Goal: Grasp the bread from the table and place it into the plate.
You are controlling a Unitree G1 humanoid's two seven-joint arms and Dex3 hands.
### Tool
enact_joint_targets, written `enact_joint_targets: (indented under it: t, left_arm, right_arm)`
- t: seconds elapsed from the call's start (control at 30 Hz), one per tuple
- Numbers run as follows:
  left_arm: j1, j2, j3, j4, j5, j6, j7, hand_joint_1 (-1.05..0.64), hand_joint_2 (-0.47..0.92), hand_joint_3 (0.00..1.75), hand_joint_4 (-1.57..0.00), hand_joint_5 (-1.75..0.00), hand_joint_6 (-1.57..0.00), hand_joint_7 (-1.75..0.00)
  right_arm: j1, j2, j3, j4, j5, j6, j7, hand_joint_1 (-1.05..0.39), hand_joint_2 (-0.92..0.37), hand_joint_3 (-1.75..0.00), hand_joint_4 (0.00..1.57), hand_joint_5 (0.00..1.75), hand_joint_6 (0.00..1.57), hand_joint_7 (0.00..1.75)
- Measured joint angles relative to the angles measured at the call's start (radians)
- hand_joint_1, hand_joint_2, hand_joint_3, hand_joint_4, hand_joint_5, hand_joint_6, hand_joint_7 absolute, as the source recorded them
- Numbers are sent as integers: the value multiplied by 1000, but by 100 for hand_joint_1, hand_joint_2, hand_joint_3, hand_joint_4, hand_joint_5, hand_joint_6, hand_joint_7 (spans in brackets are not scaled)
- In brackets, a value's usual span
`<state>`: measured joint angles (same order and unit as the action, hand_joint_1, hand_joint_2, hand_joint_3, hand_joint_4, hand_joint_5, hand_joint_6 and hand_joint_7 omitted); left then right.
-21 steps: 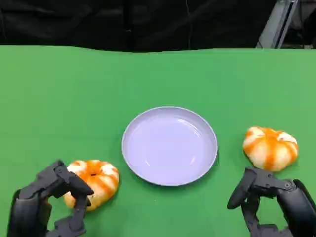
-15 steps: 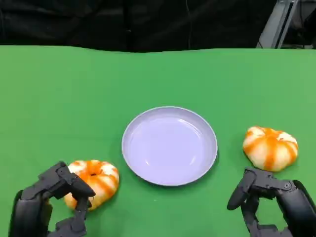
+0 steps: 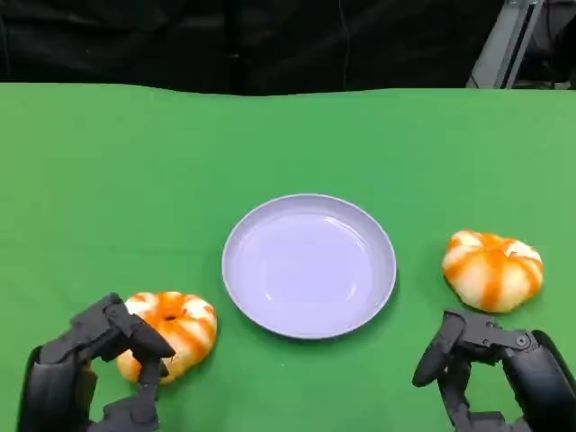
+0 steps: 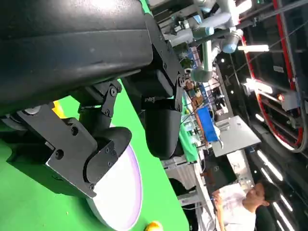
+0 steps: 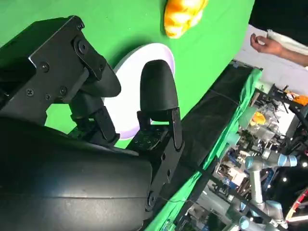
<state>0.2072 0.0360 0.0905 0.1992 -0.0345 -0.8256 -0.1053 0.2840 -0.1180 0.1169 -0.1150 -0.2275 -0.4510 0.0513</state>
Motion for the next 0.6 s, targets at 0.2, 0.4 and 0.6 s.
enact_joint_targets:
  t: [0.2,0.4,0.6]
  left_arm:
    - [-21,13,35,39,73,-56,34,9,38,132,-76,-146,-78,-126]
    - [-33,76,63,-69,338,30,94,-20,81,25,-59,-89,-80,-35]
    - [-5,112,45,-288,644,276,132,-44,89,1,-38,-53,-58,-1]
  right_arm:
    - [7,5,25,6,-4,-2,1,15,-30,-157,88,175,79,154]
    - [7,11,34,6,-22,-1,-8,13,-25,-162,89,175,79,156]
    - [7,14,39,-1,-24,6,-10,13,-24,-164,89,175,78,156]
